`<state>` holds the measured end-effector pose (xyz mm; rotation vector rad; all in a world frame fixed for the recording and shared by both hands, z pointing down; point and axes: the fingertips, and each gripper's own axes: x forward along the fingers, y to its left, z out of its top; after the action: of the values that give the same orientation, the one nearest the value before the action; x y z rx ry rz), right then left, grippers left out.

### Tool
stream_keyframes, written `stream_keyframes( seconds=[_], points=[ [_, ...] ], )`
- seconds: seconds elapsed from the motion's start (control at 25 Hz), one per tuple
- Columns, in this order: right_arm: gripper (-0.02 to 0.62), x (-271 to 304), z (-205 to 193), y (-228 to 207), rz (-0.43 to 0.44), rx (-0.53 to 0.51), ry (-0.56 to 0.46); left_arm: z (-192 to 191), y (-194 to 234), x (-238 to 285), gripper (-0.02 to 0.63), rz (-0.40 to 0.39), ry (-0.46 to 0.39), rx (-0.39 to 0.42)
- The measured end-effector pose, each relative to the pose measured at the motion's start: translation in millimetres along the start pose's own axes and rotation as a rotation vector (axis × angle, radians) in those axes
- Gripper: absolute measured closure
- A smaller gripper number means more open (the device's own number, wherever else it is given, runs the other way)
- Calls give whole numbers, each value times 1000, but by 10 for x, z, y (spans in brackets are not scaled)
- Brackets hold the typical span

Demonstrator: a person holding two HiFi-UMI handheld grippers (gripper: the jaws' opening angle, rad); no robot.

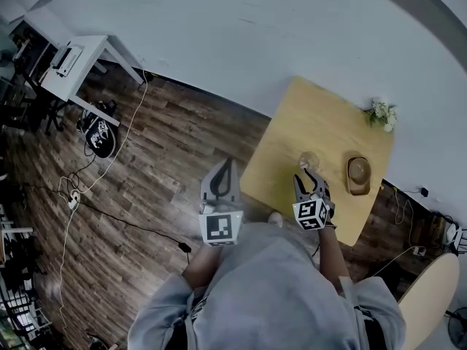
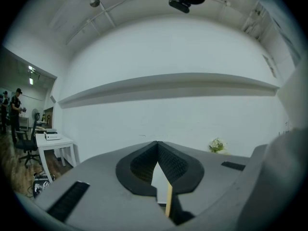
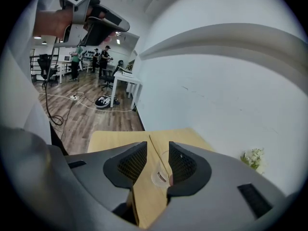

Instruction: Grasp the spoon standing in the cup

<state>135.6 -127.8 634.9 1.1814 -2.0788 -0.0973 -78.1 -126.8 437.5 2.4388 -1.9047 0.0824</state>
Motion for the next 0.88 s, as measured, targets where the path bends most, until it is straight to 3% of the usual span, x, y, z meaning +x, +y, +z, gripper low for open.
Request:
stream_keyframes(
  seconds=[0.16, 0.28, 0.88],
  points=[
    [471, 82, -58, 34, 5, -32, 22, -14, 100, -19, 604, 23, 1, -4],
    [529, 142, -119, 2, -33, -63, 37, -31, 162, -30, 604, 40, 4, -4],
    [531, 335, -152, 19, -19, -125, 68, -60, 301, -4, 604, 82, 11, -10]
  ],
)
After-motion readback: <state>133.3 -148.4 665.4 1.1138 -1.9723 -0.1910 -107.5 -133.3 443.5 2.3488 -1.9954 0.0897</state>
